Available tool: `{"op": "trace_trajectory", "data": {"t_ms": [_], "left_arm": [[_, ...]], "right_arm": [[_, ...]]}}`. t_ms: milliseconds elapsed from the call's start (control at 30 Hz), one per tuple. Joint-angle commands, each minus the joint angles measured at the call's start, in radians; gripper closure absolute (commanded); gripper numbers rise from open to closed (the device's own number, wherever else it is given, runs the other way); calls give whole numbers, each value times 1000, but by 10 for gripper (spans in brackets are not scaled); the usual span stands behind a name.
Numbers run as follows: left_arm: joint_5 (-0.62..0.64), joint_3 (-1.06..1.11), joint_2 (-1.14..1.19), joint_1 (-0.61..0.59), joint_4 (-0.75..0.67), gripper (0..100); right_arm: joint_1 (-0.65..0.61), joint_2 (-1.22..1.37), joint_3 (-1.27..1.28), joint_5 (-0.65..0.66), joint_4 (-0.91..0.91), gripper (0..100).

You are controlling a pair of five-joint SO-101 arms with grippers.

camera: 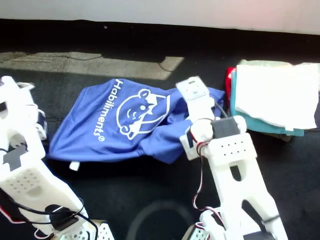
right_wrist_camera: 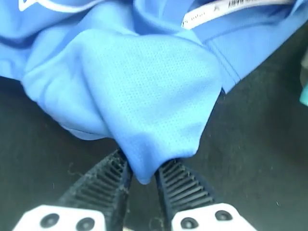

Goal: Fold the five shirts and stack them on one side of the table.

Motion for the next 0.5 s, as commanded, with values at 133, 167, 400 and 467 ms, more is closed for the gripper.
{"op": "trace_trajectory", "data": {"t_ms": [133, 167, 400, 467], "left_arm": [[-275, 173, -64, 143, 9, 877], [-302, 163, -64, 151, 9, 852], [-382, -70, -64, 163, 18, 811], [-381, -111, -64, 188, 18, 811]], "right_arm": [[216, -53, -35, 146, 47, 993], [254, -53, -35, 166, 35, 993], [384, -53, -33, 218, -62, 993], [381, -53, -10, 213, -88, 993]]}}
